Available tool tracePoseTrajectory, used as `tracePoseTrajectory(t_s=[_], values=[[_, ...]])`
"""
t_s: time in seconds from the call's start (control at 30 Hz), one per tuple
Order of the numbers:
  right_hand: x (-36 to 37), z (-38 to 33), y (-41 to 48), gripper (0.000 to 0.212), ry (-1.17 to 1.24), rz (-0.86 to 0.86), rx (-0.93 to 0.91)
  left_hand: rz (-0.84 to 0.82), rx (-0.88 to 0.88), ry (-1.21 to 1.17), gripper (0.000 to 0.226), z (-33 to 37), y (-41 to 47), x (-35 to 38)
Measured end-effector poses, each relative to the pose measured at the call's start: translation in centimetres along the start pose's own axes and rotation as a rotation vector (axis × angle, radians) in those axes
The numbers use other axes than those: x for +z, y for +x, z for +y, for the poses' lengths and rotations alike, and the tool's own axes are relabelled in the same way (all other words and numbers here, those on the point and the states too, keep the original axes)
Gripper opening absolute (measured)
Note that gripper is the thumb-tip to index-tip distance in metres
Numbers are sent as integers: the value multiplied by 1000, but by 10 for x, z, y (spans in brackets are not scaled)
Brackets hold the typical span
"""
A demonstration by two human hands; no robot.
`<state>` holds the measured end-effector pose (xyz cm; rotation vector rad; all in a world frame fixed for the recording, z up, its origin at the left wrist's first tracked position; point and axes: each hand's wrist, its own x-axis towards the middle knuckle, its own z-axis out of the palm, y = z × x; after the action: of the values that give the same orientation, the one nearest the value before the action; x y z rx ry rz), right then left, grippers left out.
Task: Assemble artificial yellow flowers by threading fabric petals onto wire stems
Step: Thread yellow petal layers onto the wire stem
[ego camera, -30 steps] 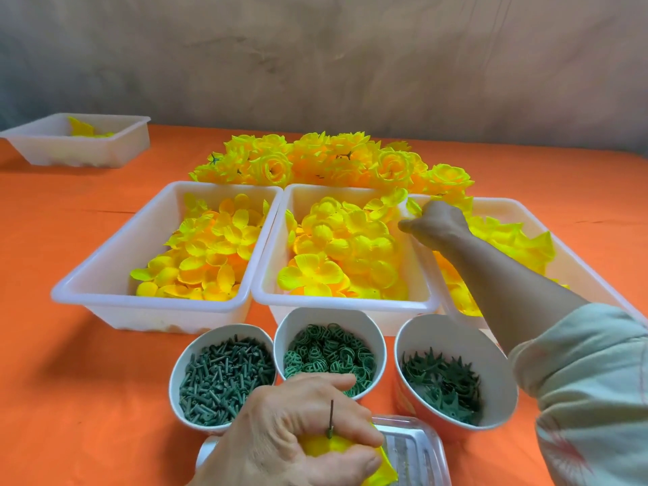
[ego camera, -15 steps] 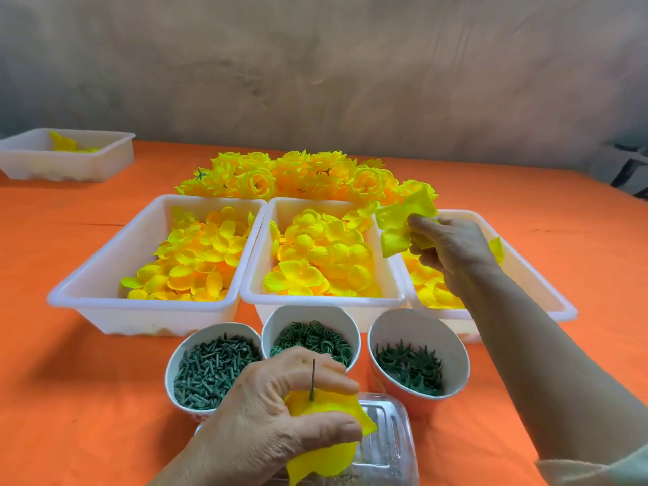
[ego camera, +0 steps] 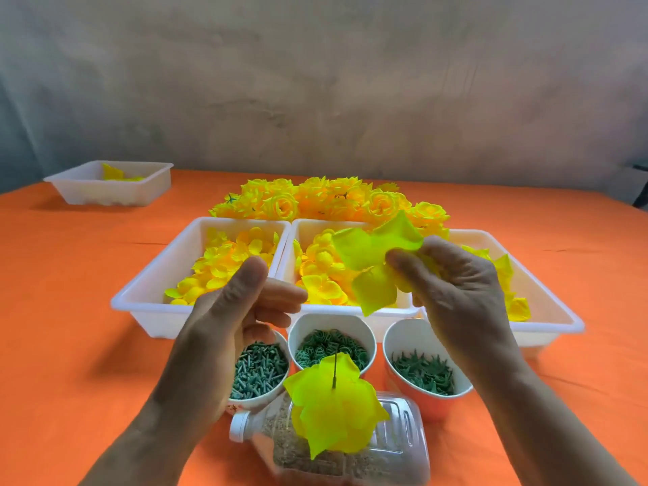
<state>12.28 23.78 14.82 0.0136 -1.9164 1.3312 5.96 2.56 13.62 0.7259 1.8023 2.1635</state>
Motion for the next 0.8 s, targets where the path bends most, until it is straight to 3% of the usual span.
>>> tracePoseTrajectory(t_s=[0.07,0.17,0.27,0.33,0.5,0.63,0.7,0.8], values=[[6,-8,-9,10,-282,-8,-311,-96,-141,-49,95,9,-3,6],[14,-13,-22,17,-538,-73,-598,-149,-314,-128,77,20,-4,18],[18,-12,-32,20,-594,-151,-683,-124,-304,-107,12,18,-5,24],[19,-8,-36,19,-606,-203,-666,-102,-276,-73,11,12,-5,24],[13,-2,-39,51,-563,-185,-412,-7,-299,-137,22,1,0,20],[9,-7,-32,30,-80,-173,106,-20,-311,-135,18,-2,3,19],[8,-9,-29,13,42,-221,262,-39,-316,-129,22,-4,3,20],[10,-11,-30,31,78,-288,333,-73,-307,-104,26,-4,3,22]])
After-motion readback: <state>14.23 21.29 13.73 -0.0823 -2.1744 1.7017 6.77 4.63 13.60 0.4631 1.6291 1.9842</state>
